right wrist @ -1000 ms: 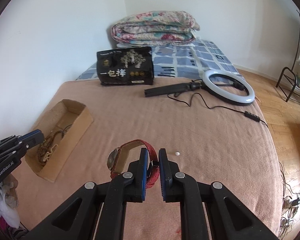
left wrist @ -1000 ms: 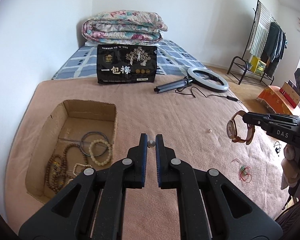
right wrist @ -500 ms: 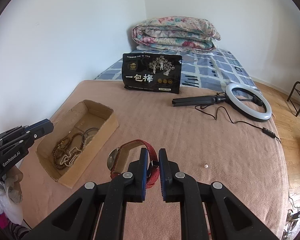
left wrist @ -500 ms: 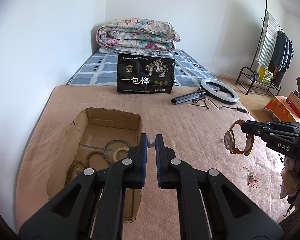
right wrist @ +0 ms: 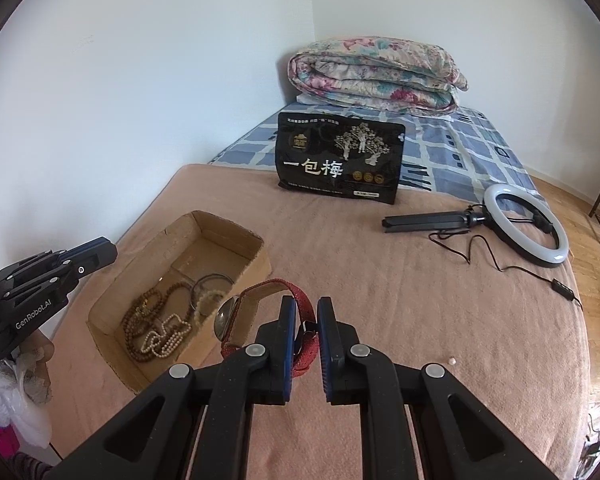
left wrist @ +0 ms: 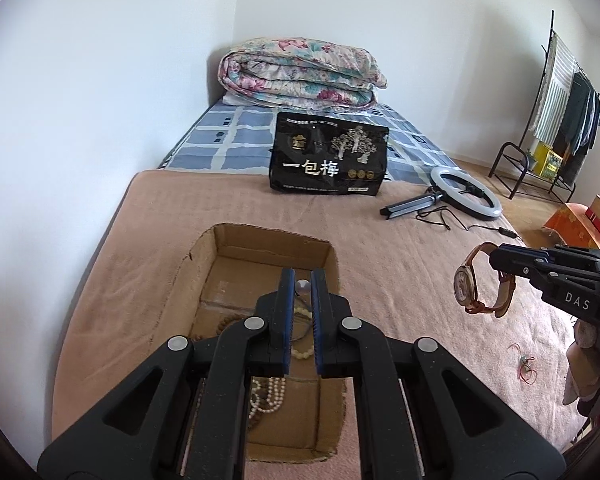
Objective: Organize jewelry
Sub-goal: 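Carry the pearl earring and red-strap watch in both tools over the box, then open both tools to drop the pearl earring and watch into the box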
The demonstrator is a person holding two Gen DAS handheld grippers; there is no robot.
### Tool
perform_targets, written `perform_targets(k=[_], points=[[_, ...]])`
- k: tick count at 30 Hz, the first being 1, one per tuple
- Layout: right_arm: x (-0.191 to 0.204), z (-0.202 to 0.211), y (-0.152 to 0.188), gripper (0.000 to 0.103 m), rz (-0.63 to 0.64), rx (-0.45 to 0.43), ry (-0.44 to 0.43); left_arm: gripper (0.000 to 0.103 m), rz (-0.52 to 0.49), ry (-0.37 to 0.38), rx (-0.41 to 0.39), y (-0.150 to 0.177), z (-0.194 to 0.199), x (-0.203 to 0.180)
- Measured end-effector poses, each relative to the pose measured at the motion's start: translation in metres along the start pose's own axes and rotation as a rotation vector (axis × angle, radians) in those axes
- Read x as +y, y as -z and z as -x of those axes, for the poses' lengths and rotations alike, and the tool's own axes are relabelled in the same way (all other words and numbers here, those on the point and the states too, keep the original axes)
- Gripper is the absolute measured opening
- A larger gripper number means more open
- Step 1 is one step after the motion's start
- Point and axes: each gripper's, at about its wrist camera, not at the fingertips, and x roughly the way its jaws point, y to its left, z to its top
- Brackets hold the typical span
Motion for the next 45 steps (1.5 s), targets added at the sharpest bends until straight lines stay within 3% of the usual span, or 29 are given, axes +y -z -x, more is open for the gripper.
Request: perform_targets(k=[22,43,45], points=[[0.077,-0.063,-0.004,0.009,0.067,0.068,-0.104,0.006,0.049,-0.014,0.06,-0.013,-0.054,0.047],[0.091,-0.107,0.01,0.009,0.068,0.148,-0.12,0.006,0.064,-0.024,0.104,-0.013,-0.088,0.056],[0.091,-0.106,0.009,0.014,0.064,0.143,-0.137,0.006,0.074,-0.019,0.105,-0.013,-0.089,0.056]])
